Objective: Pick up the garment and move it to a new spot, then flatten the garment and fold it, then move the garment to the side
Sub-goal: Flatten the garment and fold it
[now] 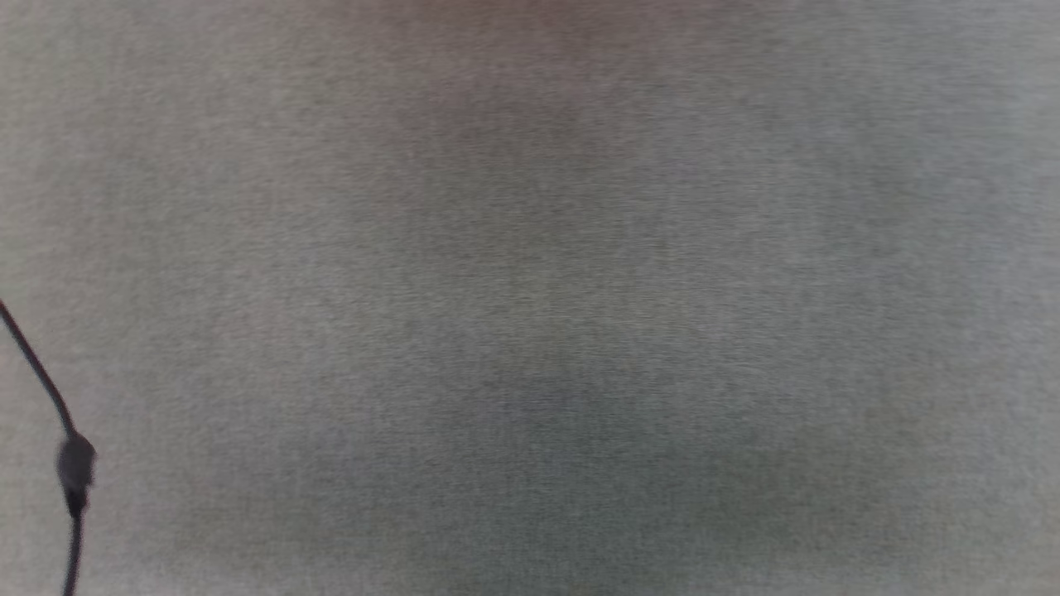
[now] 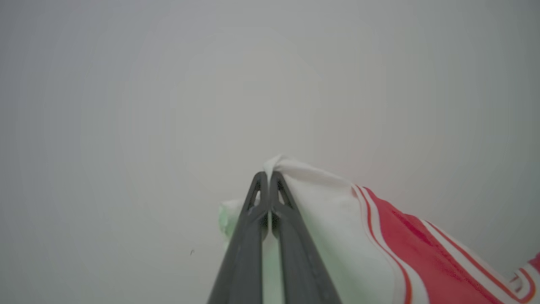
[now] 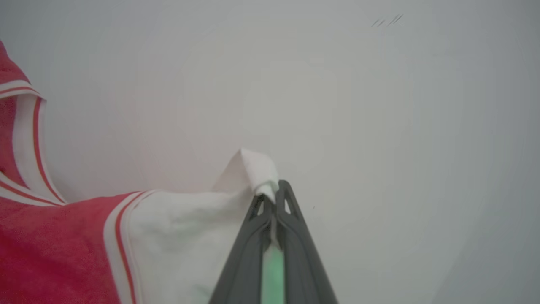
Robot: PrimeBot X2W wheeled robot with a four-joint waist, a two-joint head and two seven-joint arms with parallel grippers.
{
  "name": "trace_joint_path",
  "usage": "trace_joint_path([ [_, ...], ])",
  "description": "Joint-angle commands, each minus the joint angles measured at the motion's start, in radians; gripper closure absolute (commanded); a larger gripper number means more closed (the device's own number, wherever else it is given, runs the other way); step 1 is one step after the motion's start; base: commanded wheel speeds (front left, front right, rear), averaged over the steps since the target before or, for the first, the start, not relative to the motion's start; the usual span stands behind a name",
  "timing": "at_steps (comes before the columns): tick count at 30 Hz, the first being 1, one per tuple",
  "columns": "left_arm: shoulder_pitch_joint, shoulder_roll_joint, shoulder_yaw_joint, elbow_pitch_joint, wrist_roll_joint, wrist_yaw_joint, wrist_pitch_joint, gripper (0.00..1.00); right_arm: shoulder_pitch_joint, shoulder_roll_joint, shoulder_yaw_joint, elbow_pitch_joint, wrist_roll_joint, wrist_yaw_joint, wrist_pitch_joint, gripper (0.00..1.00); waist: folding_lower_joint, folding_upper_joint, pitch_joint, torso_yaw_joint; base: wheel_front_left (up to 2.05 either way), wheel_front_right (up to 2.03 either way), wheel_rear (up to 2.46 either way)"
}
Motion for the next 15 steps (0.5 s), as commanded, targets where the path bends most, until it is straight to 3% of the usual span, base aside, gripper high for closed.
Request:
trace_joint_path([
  [1, 0.034, 0.007, -0.004, 0.021, -0.002, -0.014, -0.004, 1.00, 0.034, 0.008, -0.001, 0.009, -0.003, -0.001, -0.003, 1.00, -0.0001, 0.0000, 0.007, 0.021, 0.00, 0.00, 0.00],
  [6, 0.145, -0.010, -0.043, 0.120, -0.013, -0.069, 0.040, 1.00, 0.139, 0.022, 0.051, 0.104, 0.027, -0.001, -0.004, 1.00, -0.0001, 0.0000, -0.016, 0.045, 0.00, 0.00, 0.00],
  [11, 0.264, -0.030, -0.065, 0.199, -0.069, -0.130, 0.186, 1.00, 0.221, 0.045, 0.124, 0.199, 0.166, -0.001, 0.042, 1.00, -0.0001, 0.0000, -0.059, 0.061, 0.00, 0.00, 0.00],
  [15, 0.384, -0.046, -0.093, 0.228, -0.122, -0.153, 0.343, 1.00, 0.326, 0.029, 0.240, 0.187, 0.295, -0.001, 0.137, 1.00, -0.0001, 0.0000, -0.102, 0.070, 0.00, 0.00, 0.00],
])
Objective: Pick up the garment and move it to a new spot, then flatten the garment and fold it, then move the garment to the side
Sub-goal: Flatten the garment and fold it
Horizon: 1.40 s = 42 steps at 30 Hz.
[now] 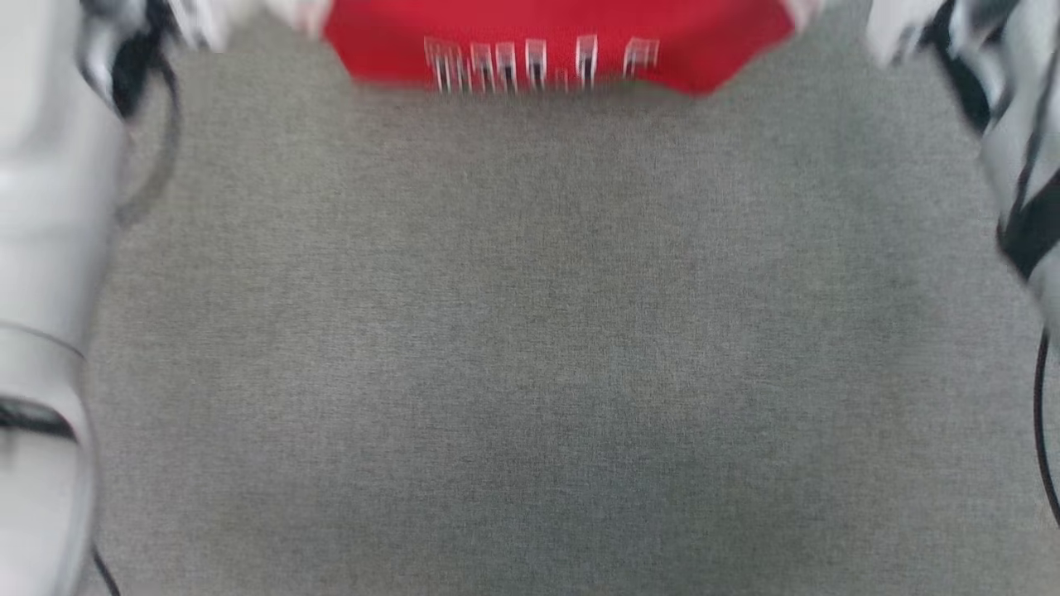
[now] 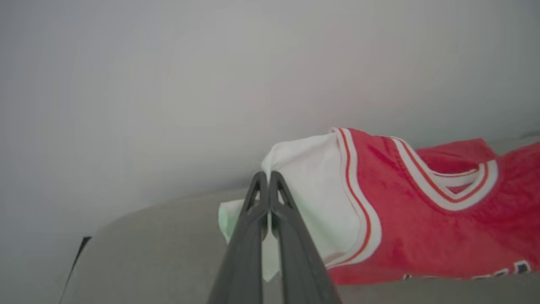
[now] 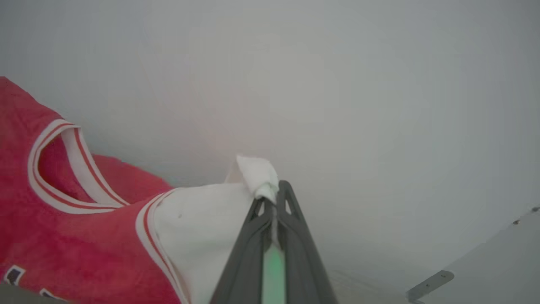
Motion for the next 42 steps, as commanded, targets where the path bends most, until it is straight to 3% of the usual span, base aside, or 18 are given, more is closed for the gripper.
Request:
trace_joint_path([
  [1, 0.085, -0.011, -0.009, 0.011, -0.042, -0.009, 0.093, 1.00, 0.085, -0.014, 0.071, -0.030, 0.081, -0.001, 0.067, 1.00, -0.0001, 0.0000, -0.040, 0.011, 0.00, 0.00, 0.00],
  [7, 0.265, 0.005, -0.040, -0.066, -0.136, -0.013, 0.270, 1.00, 0.258, -0.107, 0.203, -0.195, 0.286, -0.001, 0.218, 1.00, -0.0001, 0.0000, -0.088, 0.019, 0.00, 0.00, 0.00],
  [12, 0.464, 0.069, -0.039, -0.214, -0.212, -0.009, 0.369, 1.00, 0.445, -0.252, 0.304, -0.427, 0.452, -0.001, 0.360, 1.00, -0.0001, 0.0000, -0.121, 0.017, 0.00, 0.00, 0.00],
  [15, 0.588, 0.121, -0.041, -0.340, -0.233, 0.019, 0.417, 1.00, 0.556, -0.339, 0.313, -0.548, 0.514, -0.001, 0.409, 1.00, -0.0001, 0.0000, -0.132, 0.016, 0.00, 0.00, 0.00],
  [19, 0.764, 0.197, -0.020, -0.540, -0.274, 0.109, 0.473, 1.00, 0.698, -0.427, 0.290, -0.670, 0.567, -0.001, 0.454, 1.00, -0.0001, 0.0000, -0.141, 0.015, 0.00, 0.00, 0.00],
  [26, 1.072, 0.319, 0.015, -0.913, -0.332, 0.307, 0.545, 1.00, 0.937, -0.513, 0.241, -0.845, 0.611, -0.001, 0.538, 1.00, -0.0001, 0.0000, -0.139, 0.007, 0.00, 0.00, 0.00],
  [35, 1.355, 0.406, 0.040, -1.215, -0.386, 0.531, 0.612, 1.00, 1.180, -0.632, 0.224, -1.030, 0.701, -0.001, 0.666, 1.00, -0.0001, 0.0000, -0.128, -0.003, 0.00, 0.00, 0.00],
  [40, 1.403, 0.398, 0.036, -1.270, -0.387, 0.559, 0.597, 1.00, 1.242, -0.622, 0.194, -1.032, 0.693, -0.001, 0.680, 1.00, -0.0001, 0.0000, -0.126, 0.001, 0.00, 0.00, 0.00],
  [41, 1.405, 0.393, 0.034, -1.273, -0.387, 0.557, 0.593, 1.00, 1.246, -0.615, 0.187, -1.029, 0.685, -0.001, 0.678, 0.93, -0.0001, 0.0000, -0.126, 0.002, 0.00, 0.00, 0.00],
  [42, 1.406, 0.387, 0.033, -1.274, -0.387, 0.558, 0.589, 1.00, 1.247, -0.605, 0.176, -1.032, 0.673, -0.001, 0.670, 0.58, -0.0001, 0.0000, -0.126, 0.003, 0.00, 0.00, 0.00],
])
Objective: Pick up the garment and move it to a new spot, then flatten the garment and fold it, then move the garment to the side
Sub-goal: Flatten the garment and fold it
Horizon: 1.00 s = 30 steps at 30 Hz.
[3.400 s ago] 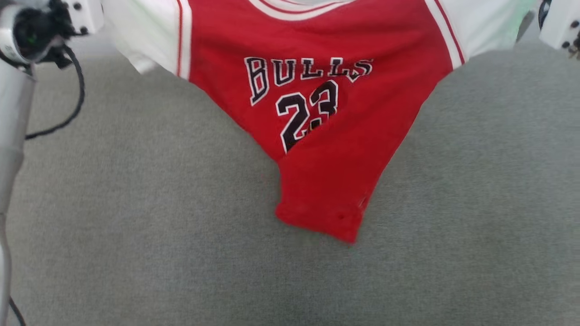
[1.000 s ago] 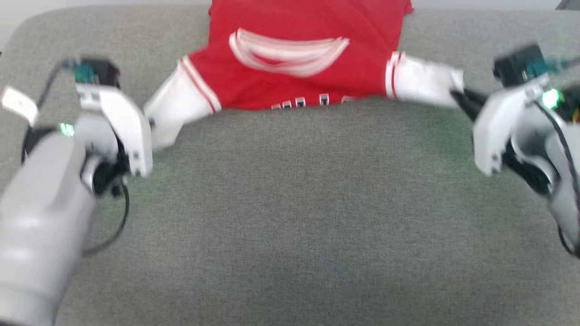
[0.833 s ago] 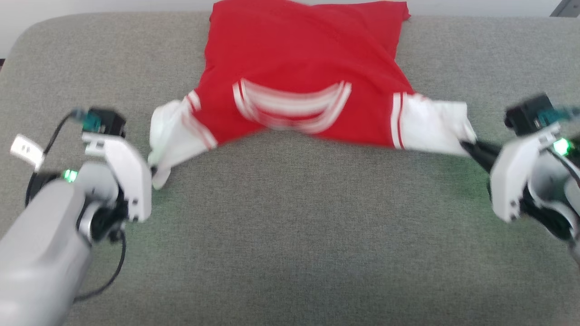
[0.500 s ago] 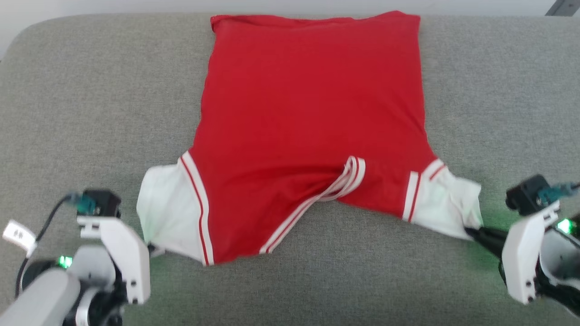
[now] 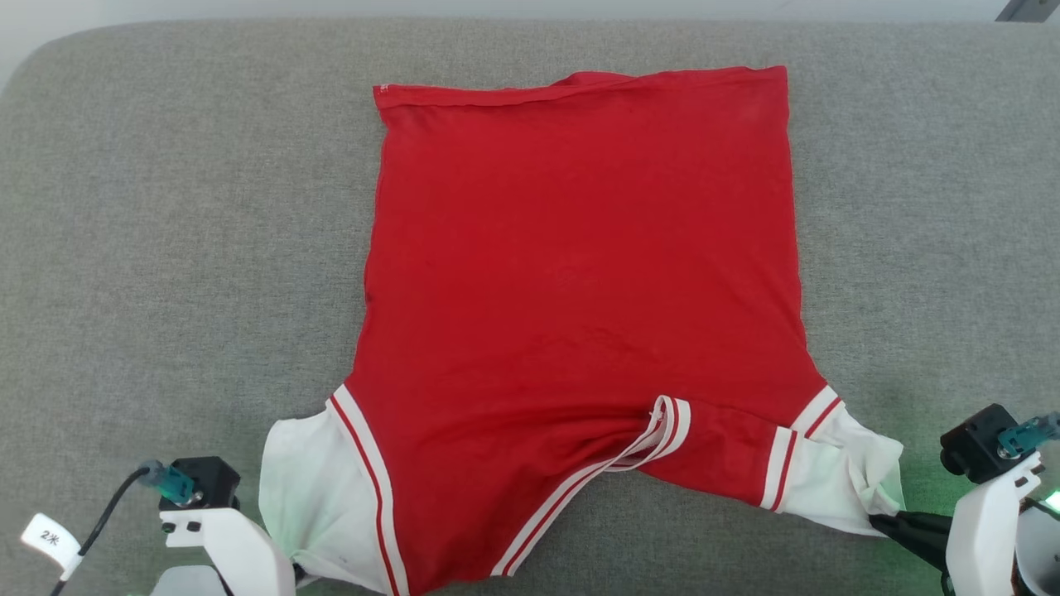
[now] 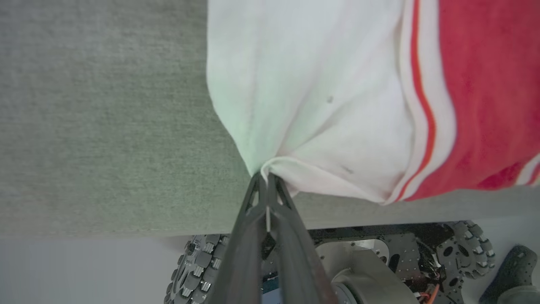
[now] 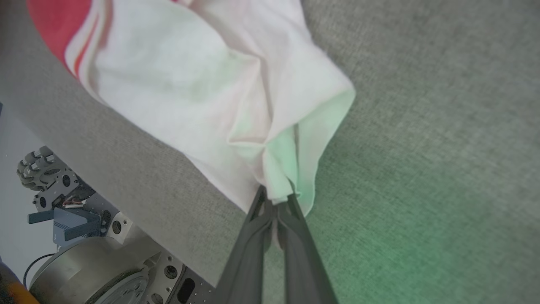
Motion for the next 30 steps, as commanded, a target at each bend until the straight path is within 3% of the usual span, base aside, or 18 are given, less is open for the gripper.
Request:
trace_joint_path([
  [1, 0.007, -0.010, -0.002, -0.004, -0.001, -0.001, -0.009, 1.00, 0.026, 0.024, -0.004, 0.011, -0.021, -0.001, -0.002, 0.00, 0.0000, -0.0001, -0.001, 0.002, 0.00, 0.00, 0.00],
  [11, -0.030, -0.040, -0.001, -0.009, 0.011, -0.034, -0.050, 1.00, -0.011, 0.068, -0.231, -0.133, -0.129, 0.000, 0.027, 0.00, 0.0000, -0.0001, 0.004, 0.031, 0.00, 0.00, 0.00],
  [17, -0.071, -0.064, -0.020, -0.008, 0.030, -0.065, -0.070, 1.00, -0.126, 0.213, -0.391, -0.162, -0.276, -0.001, 0.073, 0.00, 0.0000, -0.0001, 0.034, 0.070, 0.00, 0.00, 0.00],
  [23, -0.141, -0.105, -0.052, 0.015, 0.055, -0.105, -0.074, 1.00, -0.350, 0.308, -0.425, -0.019, -0.390, -0.001, 0.088, 0.00, 0.0000, -0.0001, 0.085, 0.133, 0.00, 0.00, 0.00],
  [30, -0.215, -0.159, -0.084, 0.058, 0.067, -0.153, -0.080, 1.00, -0.629, 0.332, -0.428, 0.280, -0.475, 0.000, 0.106, 0.00, 0.0000, -0.0001, 0.155, 0.212, 0.00, 0.00, 0.00],
])
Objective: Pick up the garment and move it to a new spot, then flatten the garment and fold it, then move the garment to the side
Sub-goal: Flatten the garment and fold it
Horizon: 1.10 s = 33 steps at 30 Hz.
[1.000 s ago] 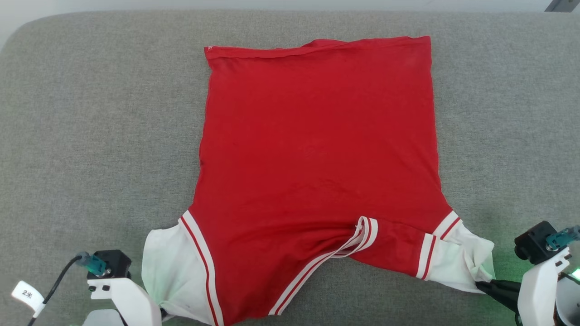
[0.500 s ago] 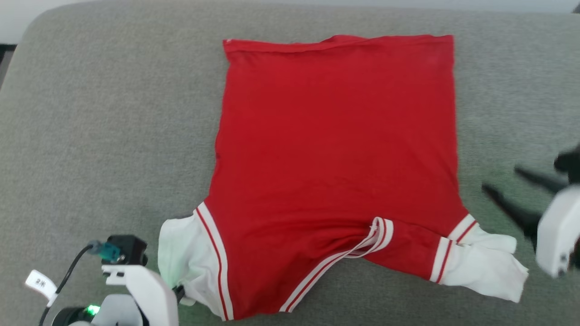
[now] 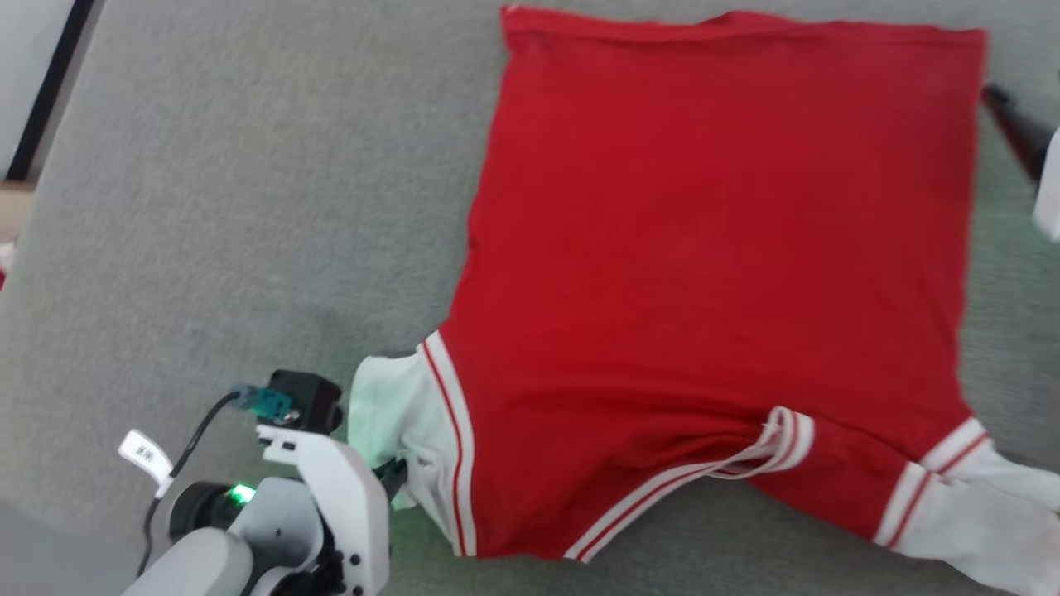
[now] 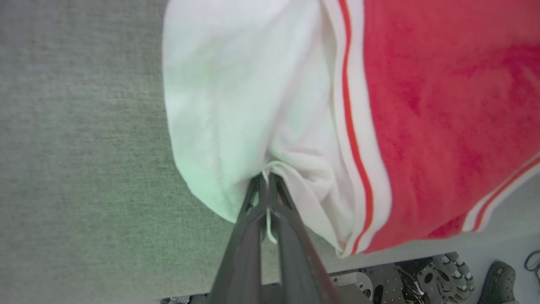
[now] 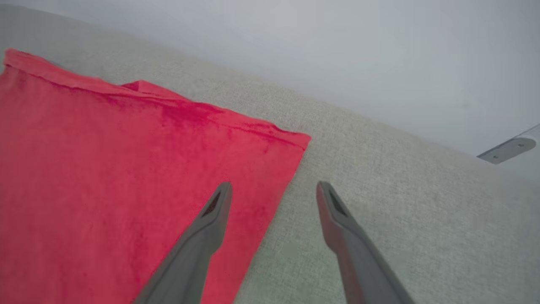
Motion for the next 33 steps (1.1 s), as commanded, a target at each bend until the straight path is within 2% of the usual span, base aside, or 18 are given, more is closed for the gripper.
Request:
trace_joint_path([
  [1, -0.016, -0.009, -0.004, 0.012, 0.003, -0.007, -0.003, 1.00, -0.031, 0.005, -0.006, 0.040, -0.014, 0.000, 0.010, 0.00, 0.0000, -0.0001, 0.037, 0.037, 0.00, 0.00, 0.00],
  [9, -0.077, -0.068, -0.034, 0.092, 0.004, -0.054, -0.014, 1.00, -0.252, 0.044, -0.044, 0.386, -0.095, 0.000, 0.147, 0.00, 0.0000, -0.0001, 0.099, 0.104, 0.00, 0.00, 0.00],
  [13, -0.102, -0.091, -0.043, 0.132, 0.001, -0.071, -0.017, 1.00, -0.259, 0.087, -0.036, 0.552, -0.104, 0.000, 0.279, 0.00, 0.0000, -0.0001, 0.114, 0.121, 0.00, 0.00, 0.00],
  [14, -0.104, -0.095, -0.044, 0.141, -0.001, -0.073, -0.021, 1.00, -0.254, 0.094, -0.031, 0.582, -0.105, 0.000, 0.305, 0.58, 0.0000, -0.0001, 0.115, 0.122, 0.00, 0.00, 0.00],
  [15, -0.104, -0.098, -0.043, 0.148, -0.002, -0.077, -0.025, 1.00, -0.248, 0.100, -0.019, 0.600, -0.109, 0.000, 0.323, 0.98, 0.0000, -0.0001, 0.116, 0.122, 0.00, 0.00, 0.00],
  [18, -0.102, -0.095, -0.033, 0.165, -0.007, -0.077, -0.034, 1.00, -0.254, 0.094, 0.011, 0.603, -0.106, 0.000, 0.337, 1.00, 0.0000, -0.0001, 0.116, 0.112, 0.00, 0.00, 0.00],
  [23, -0.093, -0.076, -0.009, 0.175, -0.003, -0.063, -0.050, 1.00, -0.276, 0.070, 0.066, 0.534, -0.078, 0.000, 0.308, 1.00, 0.0000, -0.0001, 0.103, 0.072, 0.00, 0.00, 0.00],
  [28, -0.089, -0.041, 0.024, 0.160, -0.006, -0.042, -0.060, 1.00, -0.249, 0.033, 0.190, 0.377, 0.031, 0.000, 0.280, 1.00, 0.0000, -0.0001, 0.071, -0.005, 0.00, 0.00, 0.00],
  [33, -0.082, 0.001, 0.057, 0.126, 0.000, -0.012, -0.061, 1.00, -0.155, -0.042, 0.315, 0.176, 0.152, 0.000, 0.290, 1.00, 0.0000, -0.0001, 0.038, -0.094, 0.00, 0.00, 0.00],
])
